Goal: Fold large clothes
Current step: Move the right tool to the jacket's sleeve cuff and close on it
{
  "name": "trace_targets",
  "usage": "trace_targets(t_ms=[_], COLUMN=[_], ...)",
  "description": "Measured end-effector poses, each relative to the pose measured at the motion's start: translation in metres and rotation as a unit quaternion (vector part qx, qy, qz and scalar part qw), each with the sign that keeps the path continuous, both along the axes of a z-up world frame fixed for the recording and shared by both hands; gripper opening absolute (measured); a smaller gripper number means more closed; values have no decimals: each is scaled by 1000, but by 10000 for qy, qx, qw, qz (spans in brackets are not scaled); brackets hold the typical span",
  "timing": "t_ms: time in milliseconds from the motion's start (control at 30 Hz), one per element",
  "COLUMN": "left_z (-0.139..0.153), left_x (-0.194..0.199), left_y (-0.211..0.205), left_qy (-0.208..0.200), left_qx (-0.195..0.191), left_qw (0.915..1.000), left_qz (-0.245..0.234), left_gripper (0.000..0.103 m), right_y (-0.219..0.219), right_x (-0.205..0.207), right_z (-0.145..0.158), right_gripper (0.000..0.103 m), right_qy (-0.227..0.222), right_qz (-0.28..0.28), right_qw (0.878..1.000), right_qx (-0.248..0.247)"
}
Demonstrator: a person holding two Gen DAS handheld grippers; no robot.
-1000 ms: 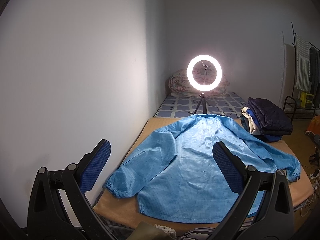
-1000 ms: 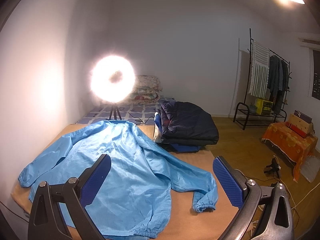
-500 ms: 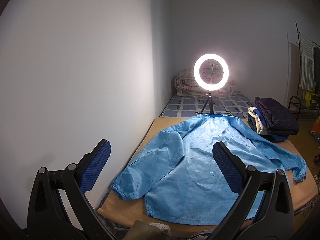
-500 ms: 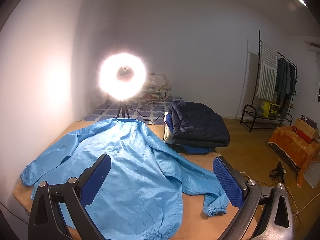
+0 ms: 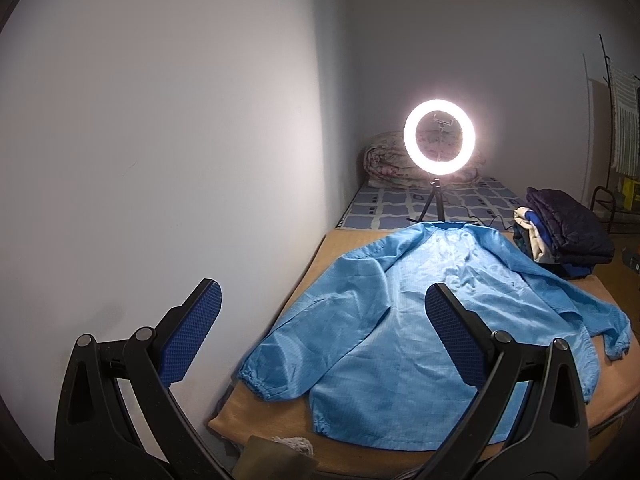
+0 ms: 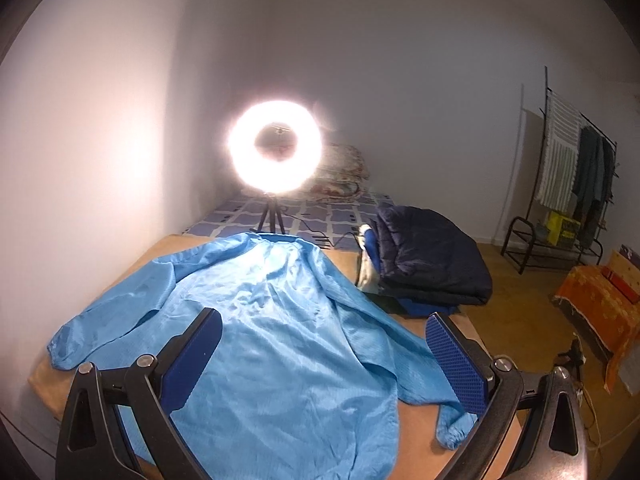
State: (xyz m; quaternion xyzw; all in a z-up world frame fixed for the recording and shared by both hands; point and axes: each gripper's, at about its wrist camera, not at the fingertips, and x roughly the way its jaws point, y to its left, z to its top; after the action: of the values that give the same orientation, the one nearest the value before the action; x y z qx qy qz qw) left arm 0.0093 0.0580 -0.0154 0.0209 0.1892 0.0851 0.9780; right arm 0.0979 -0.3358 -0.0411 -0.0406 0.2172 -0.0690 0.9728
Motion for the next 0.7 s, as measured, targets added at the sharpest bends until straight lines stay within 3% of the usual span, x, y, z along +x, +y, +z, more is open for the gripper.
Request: trace_targets(t_ms=[367, 533, 700], left_z=[-53, -84, -105], left_x=[0, -8, -29], left_y=[36, 58, 72], left_qy=[183, 464, 624], left_qx=[299, 97, -106], left_qw=[9988, 9977, 9966], left_qz=[330, 486, 532], left_gripper=[103, 102, 101], right_y=[44, 81, 132], right_x=[61, 88, 115], right_z=[-3, -11, -24], right_gripper=[101, 101, 95], right_qy=[13, 44, 491], right_qz=[943, 1875, 2709], right_qw=[9946, 9807, 9604], right_qx=[-439, -556, -429])
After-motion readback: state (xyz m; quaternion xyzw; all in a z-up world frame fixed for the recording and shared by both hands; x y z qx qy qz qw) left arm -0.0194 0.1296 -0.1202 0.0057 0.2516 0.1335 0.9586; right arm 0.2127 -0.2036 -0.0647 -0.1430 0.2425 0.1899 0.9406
